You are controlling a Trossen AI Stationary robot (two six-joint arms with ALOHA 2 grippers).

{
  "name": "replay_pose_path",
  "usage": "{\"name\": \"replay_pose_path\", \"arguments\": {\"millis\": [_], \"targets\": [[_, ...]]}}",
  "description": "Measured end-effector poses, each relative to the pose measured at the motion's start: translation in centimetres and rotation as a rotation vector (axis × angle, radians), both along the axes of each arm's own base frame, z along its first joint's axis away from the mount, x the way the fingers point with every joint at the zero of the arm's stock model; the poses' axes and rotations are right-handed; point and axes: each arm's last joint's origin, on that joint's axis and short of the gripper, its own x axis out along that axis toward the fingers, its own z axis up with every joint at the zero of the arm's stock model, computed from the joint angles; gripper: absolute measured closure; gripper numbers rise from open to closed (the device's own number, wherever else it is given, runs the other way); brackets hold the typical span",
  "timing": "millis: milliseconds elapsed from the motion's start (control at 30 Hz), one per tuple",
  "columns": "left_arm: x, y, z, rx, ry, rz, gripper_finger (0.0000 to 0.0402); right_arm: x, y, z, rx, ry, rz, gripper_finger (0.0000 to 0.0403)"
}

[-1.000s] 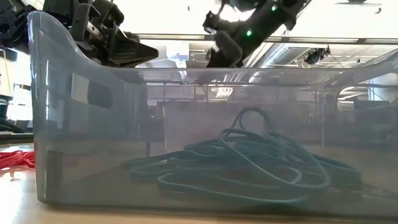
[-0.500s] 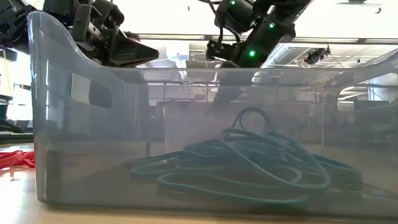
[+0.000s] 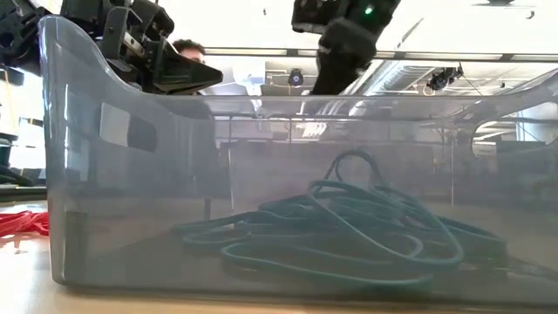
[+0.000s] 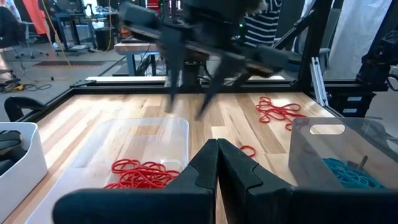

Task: Sort rubber bands into baskets
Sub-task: Put the red rubber band into the transparent bin

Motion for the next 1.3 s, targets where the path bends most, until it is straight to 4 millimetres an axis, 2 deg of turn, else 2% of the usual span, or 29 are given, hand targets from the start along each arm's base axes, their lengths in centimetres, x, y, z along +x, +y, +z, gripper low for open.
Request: {"name": "replay_pose_path", "arguments": {"millis": [300,600,733,933,1167,1300], "targets": [[0.0,0.0,-0.1,0.000,0.010,0.000,0.0401,-2.3,3.3,-2.5,0.128,0.117,-0.005,0.0274],[0.0,0.0,-0.1,0.001,0.013,0.000,0.0401,-6.2,6.1,-2.5,0.175,0.073,-0.027,0.0274],[0.0,0.0,-0.1,0.001,0.013,0.000,0.0401,-7.4,6.1,-4.6,0.185,0.080,-0.056,0.0274],[0.0,0.0,-0.1,0.001,0.013,0.002,0.0401,-8.0,5.4,-8.3,0.229,0.009,-0.041,0.0274],[0.0,0.0,-0.1,0.001,0.013,0.004,0.0401,-8.7,4.3,-10.8,0.279,-0.062,-0.032,0.0274],[0.0,0.0,-0.1,0.001,0.013,0.004,0.0401,-9.2,4.0,-11.5,0.295,-0.068,-0.017,0.0274]]}}
